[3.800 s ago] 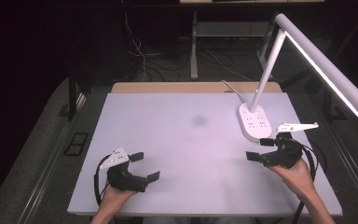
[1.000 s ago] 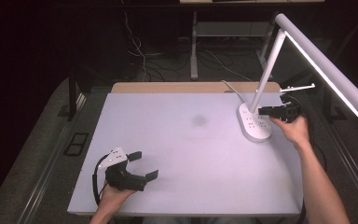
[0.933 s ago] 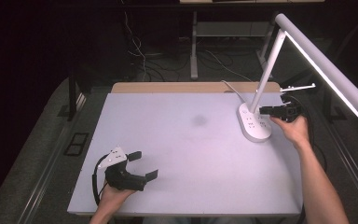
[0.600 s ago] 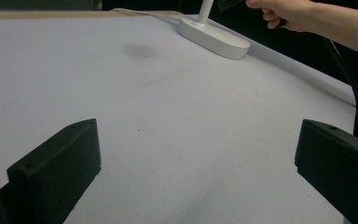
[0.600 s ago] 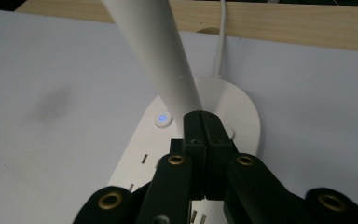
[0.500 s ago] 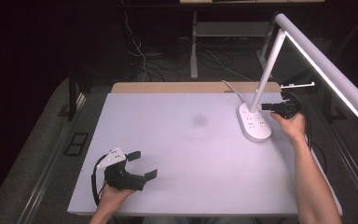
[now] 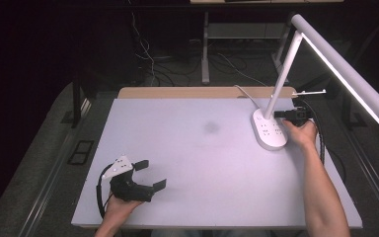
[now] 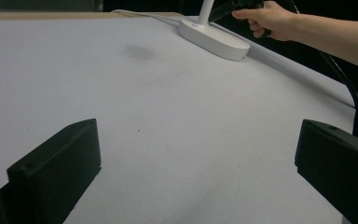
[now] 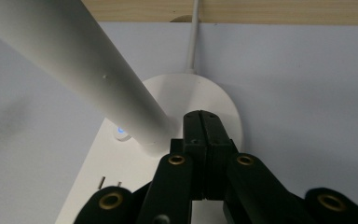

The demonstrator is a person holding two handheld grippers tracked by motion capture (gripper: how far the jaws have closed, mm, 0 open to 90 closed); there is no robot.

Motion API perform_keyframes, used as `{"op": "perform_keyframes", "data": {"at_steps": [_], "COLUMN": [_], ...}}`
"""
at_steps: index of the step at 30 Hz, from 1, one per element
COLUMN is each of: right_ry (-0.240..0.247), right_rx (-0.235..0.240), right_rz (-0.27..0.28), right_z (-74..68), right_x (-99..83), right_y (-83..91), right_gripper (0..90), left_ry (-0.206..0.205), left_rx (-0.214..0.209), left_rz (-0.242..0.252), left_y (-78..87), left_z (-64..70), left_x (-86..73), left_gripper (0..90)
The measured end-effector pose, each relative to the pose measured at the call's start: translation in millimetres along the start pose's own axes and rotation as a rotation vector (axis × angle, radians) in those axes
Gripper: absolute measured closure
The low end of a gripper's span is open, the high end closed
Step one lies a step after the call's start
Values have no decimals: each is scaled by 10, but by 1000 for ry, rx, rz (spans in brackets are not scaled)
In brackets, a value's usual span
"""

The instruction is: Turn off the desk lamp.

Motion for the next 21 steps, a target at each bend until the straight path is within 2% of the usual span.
{"op": "perform_keyframes", "data": {"at_steps": [3,5,6,13,15,17,21], "right_ry": [5,-6,-7,-21,-22,2,-7], "right_rx": [-7,9,4,-2,-7,-33,-31], "right_rz": [12,8,22,25,23,15,17], "right_z": [-5,-9,-5,-18,-30,-55,-61], "right_x": [6,5,0,-13,-10,-1,4], "right_y": [-29,-40,-50,-60,-58,-53,-44], "right_gripper": [900,900,900,900,900,900,900], "left_ry": [1,1,0,0,1,4,5], "left_rx": [3,5,5,-2,-4,-4,-3], "left_rz": [1,1,0,3,4,6,7], "left_y": [3,4,4,4,6,9,4], "left_z": [-7,-6,-4,21,17,13,9], "left_x": [-1,-2,-3,-4,-4,-3,-3], "left_gripper": [0,0,0,0,0,0,0]}}
Point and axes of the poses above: each handheld gripper's, and its own axes: y roughly backward along the jaws, x roughly out of its top, z roughly to its right, the point moved 1 cm from there along -y, roughly forward along the jaws, and after that the axes turned 12 degrees about -z, right-handed, at the moved point
